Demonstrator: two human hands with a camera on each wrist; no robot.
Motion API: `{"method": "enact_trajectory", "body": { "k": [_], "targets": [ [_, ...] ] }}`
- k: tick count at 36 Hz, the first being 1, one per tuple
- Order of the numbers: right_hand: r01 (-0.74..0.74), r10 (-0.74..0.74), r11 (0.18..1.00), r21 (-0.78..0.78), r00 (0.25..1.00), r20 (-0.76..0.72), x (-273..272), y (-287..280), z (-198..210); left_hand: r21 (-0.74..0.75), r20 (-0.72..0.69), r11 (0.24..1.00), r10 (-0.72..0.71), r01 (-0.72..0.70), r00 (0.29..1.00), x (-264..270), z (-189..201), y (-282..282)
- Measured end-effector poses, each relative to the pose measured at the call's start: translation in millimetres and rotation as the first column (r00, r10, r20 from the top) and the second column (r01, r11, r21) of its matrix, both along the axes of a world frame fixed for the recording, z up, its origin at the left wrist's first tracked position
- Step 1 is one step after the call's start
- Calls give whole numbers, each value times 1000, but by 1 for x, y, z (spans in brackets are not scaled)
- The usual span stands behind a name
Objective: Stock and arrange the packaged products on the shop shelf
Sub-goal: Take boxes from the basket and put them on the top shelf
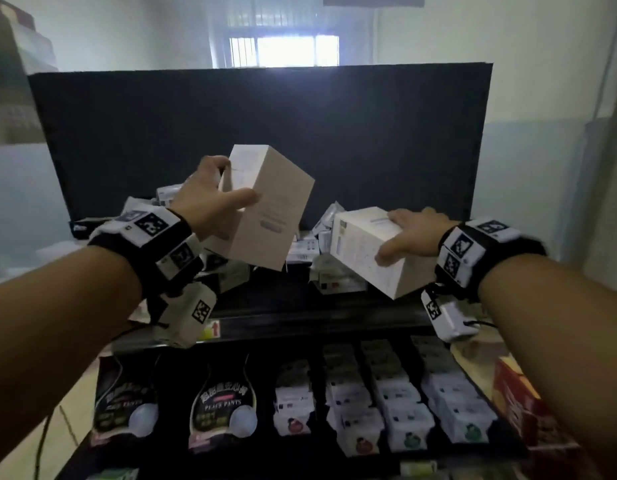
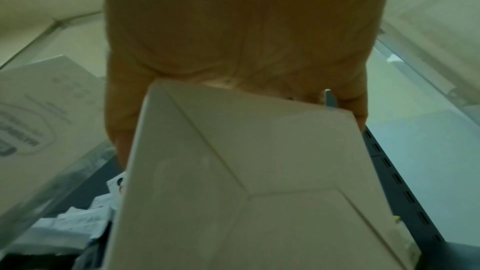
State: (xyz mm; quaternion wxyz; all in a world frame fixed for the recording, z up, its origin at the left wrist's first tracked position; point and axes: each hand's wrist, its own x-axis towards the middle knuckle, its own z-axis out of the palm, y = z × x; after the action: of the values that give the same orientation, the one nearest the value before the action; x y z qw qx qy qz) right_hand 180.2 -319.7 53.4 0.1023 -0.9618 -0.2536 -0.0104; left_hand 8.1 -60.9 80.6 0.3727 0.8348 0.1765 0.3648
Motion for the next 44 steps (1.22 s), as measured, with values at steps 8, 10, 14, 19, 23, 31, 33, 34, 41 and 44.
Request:
{"method": "enact_trajectory", "body": {
  "k": [8,10,14,19,23,31,33,34,41,44],
  "targets": [
    [-184,201,972,148,974,-103,-93,21,-33,-102,-138,986,-144,130,980,-81,-43,7],
    [-244,265,961,131,949,-174,-111,28,-49,-137,-190,981,-160,135,969,-97,-58,10],
    [-326,304,945,2,879,-367,-134,43,-89,-130,-356,982,-177,139,918,-124,-98,25],
    [-424,250,895,-140,736,-630,-146,64,-162,-63,-618,985,-164,160,769,-141,-177,41],
    [-486,153,786,-382,751,-642,-151,82,-245,-109,-810,975,-200,194,550,-144,-264,40],
    [-529,66,671,-520,741,-668,-161,93,-464,-96,-964,985,-129,145,234,-134,-490,35],
    [-563,87,651,-510,722,-686,-165,92,-523,-94,-977,989,-114,116,181,-138,-550,34],
    [-575,98,638,-512,720,-687,-167,91,-554,-90,-981,990,-107,110,161,-142,-583,34],
    [-628,92,530,-570,711,-697,-192,86,-747,-138,-989,957,-147,255,18,-181,-776,14],
    [-677,120,474,-563,683,-720,-200,88,-802,-125,-990,849,-72,514,-121,-179,-828,1]
  ]
}}
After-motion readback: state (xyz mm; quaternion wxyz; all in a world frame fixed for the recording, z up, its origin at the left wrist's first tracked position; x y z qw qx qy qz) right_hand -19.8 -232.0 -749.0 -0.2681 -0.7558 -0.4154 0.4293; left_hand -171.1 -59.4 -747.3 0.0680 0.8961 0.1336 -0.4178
